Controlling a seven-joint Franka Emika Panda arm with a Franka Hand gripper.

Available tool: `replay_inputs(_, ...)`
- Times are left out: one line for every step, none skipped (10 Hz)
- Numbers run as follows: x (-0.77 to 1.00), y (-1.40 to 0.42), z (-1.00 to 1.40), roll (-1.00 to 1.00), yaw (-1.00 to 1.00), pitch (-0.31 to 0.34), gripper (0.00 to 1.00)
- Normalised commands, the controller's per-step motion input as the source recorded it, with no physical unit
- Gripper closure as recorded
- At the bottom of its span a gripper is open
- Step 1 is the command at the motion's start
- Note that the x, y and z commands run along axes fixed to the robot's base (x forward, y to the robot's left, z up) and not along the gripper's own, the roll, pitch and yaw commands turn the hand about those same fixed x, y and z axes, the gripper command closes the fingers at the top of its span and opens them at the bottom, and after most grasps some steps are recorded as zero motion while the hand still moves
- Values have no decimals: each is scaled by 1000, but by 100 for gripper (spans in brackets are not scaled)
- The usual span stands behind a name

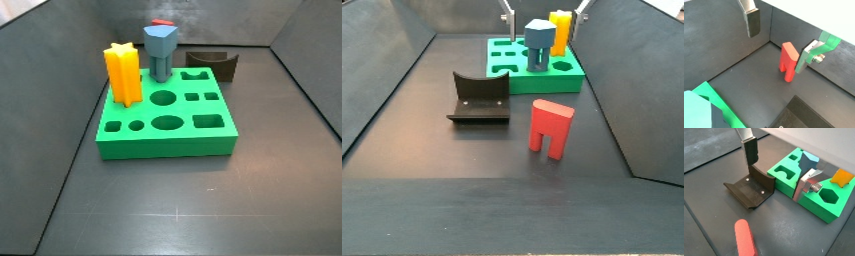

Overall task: Pick up the square-circle object. Move up. Move to above the board. Insert the square-circle object.
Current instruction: Pick up the square-circle object.

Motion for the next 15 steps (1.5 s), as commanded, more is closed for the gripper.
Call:
replay_inputs(-94, 214, -134, 37, -274, 0, 0)
replay_inputs(0, 334, -306, 23, -677, 50, 0)
replay_inputs(214, 320, -374, 4, -709, 104, 0)
replay_inputs(211, 291, -369, 6, -743, 100, 0)
replay_inputs(211, 306, -411, 0, -734, 114, 0)
replay_inputs(200, 337, -417, 0, -703, 120, 0)
replay_inputs(183, 357, -400, 0, -689, 110, 0)
replay_inputs(106, 389, -371, 0, -654, 103, 0)
replay_inputs(0, 417, -309, 0, -617, 93, 0)
replay_inputs(-40, 423, -183, 0, -591, 73, 0)
replay_inputs(-186, 437, -29, 0, -537, 60, 0)
replay_inputs(-211, 446, 0, 0, -514, 50, 0)
replay_inputs(-180, 429, -71, -23, -471, 16, 0)
replay_inputs(-51, 220, -229, -79, -351, -11, 0)
replay_inputs(-31, 29, -286, -134, -146, -123, 0)
